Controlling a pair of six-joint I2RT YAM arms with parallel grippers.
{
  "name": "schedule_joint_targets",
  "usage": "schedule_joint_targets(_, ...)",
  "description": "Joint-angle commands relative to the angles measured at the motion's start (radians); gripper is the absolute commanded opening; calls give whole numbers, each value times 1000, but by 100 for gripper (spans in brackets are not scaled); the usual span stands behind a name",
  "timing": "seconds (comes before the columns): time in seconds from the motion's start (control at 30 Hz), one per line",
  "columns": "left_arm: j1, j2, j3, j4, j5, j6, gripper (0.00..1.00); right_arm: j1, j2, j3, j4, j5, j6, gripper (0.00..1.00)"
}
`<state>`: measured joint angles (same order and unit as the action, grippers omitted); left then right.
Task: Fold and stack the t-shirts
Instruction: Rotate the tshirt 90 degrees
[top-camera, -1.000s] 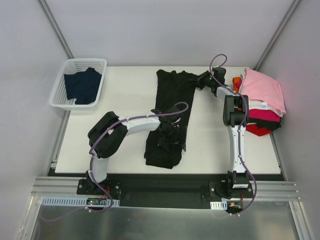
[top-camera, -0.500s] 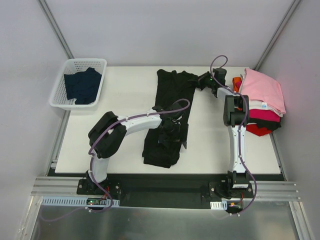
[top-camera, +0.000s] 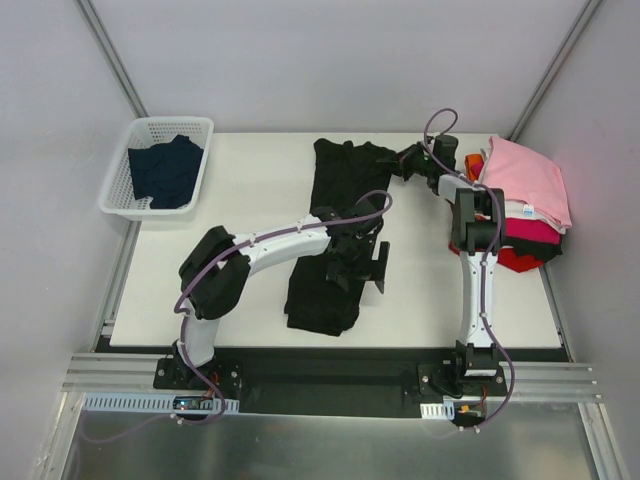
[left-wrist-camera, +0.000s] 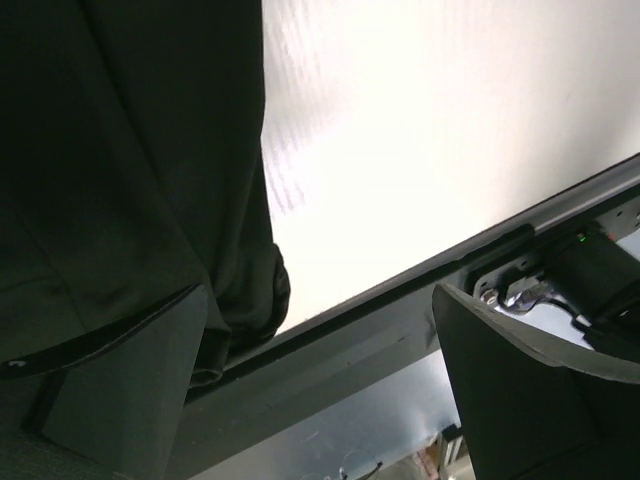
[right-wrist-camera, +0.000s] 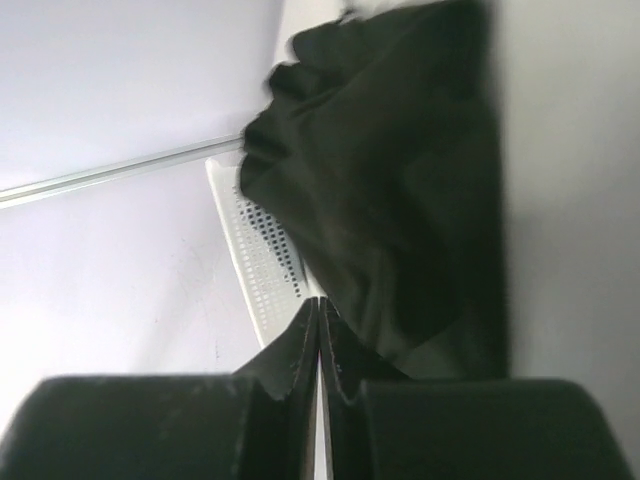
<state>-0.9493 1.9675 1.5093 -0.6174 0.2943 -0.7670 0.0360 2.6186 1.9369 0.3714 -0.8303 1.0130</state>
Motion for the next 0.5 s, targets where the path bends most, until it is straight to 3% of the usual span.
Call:
schedule_joint_targets(0.0, -3, -4, 138, -102, -73, 61, 96, -28, -215, -44, 69, -76, 4, 15)
schedule_joint_targets(0.07, 1, 4, 198, -129, -99, 92, 97, -33, -268, -75, 66, -99, 4, 36)
schedule_joint_targets(0.1, 3, 11, 216, -166, -107, 103, 97, -33, -285, -82, 61, -108, 3, 56)
schedule_joint_targets(0.2, 33, 11, 261, -252, -165, 146, 99, -56, -365, -150, 46, -133, 1, 79)
schedule_joint_targets(0.3, 127, -50, 177, -275, -201, 160, 99, -61, -466, -261, 15, -171, -36, 91)
schedule_joint_targets(0.37, 199, -97, 58, -268, -190, 150, 99, -55, -521, -373, -58, -191, -132, 92)
schedule_joint_targets(0.4, 264, -145, 20, -262, -192, 155, 99, -53, -587, -406, -119, -193, -193, 92)
schedule_joint_targets(0.43, 292, -168, -15, -254, -195, 161, 99, -51, -616, -435, -282, -173, -262, 93)
schedule_joint_targets(0.47, 316, -191, -71, -249, -201, 182, 99, -42, -653, -475, -360, -156, -412, 93)
